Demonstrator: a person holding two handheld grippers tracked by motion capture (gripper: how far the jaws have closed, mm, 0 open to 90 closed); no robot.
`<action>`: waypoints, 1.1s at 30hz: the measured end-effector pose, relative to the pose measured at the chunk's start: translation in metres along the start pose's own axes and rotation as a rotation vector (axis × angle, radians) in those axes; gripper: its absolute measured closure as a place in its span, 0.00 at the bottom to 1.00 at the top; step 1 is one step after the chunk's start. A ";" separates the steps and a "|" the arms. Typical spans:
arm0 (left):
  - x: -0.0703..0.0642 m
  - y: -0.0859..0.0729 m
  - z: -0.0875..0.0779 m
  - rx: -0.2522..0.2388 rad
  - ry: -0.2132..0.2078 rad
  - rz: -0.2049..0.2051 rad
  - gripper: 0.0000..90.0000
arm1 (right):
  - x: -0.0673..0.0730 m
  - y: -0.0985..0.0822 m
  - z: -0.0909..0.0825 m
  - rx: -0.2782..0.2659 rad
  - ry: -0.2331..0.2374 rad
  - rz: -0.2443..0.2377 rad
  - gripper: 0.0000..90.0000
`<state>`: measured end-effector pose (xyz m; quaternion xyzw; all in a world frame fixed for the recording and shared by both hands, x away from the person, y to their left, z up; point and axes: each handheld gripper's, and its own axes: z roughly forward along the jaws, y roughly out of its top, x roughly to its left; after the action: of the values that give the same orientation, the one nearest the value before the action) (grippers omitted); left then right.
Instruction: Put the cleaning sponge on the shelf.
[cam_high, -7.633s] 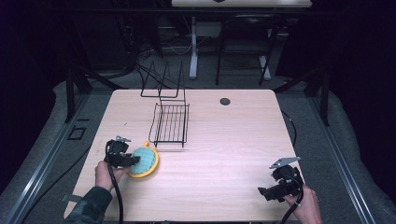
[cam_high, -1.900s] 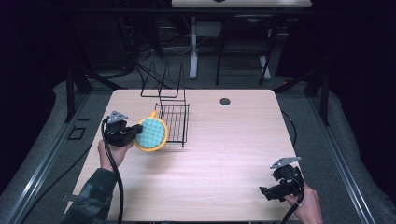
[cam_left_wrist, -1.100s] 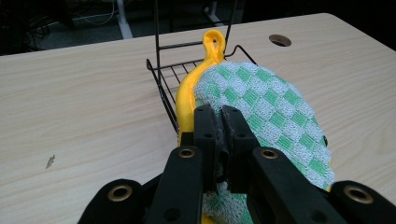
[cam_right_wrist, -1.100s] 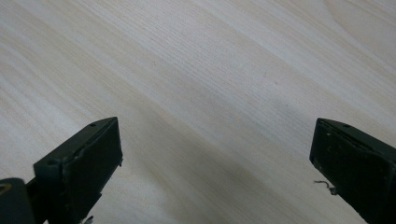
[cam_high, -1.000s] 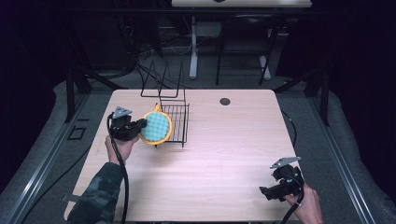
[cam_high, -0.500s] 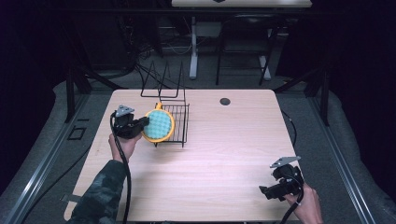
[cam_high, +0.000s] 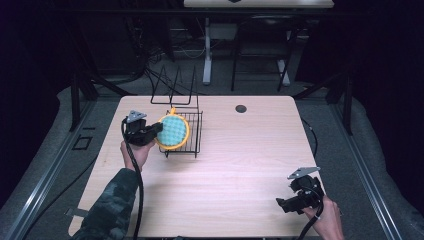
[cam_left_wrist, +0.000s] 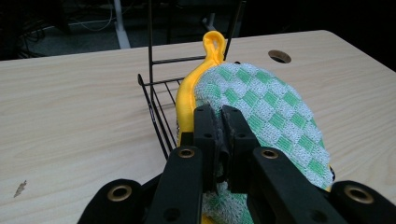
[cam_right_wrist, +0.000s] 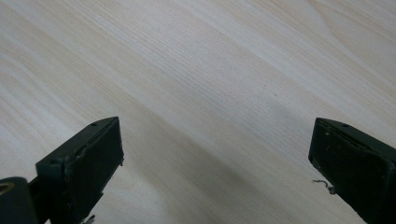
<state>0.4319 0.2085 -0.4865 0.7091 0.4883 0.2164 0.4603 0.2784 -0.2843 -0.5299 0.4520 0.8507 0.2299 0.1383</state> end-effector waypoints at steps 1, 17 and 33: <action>0.000 0.001 0.001 0.003 -0.001 0.001 0.95 | 0.000 0.000 0.000 0.000 0.001 0.001 0.03; -0.006 0.002 0.016 -0.014 0.009 -0.005 0.95 | 0.000 -0.005 -0.003 0.011 -0.018 0.002 0.03; -0.008 -0.001 0.036 0.005 0.015 -0.020 0.95 | -0.001 -0.008 -0.003 0.016 -0.017 0.008 0.03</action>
<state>0.4553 0.1852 -0.5031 0.7037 0.4993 0.2157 0.4571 0.2719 -0.2894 -0.5309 0.4586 0.8494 0.2199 0.1411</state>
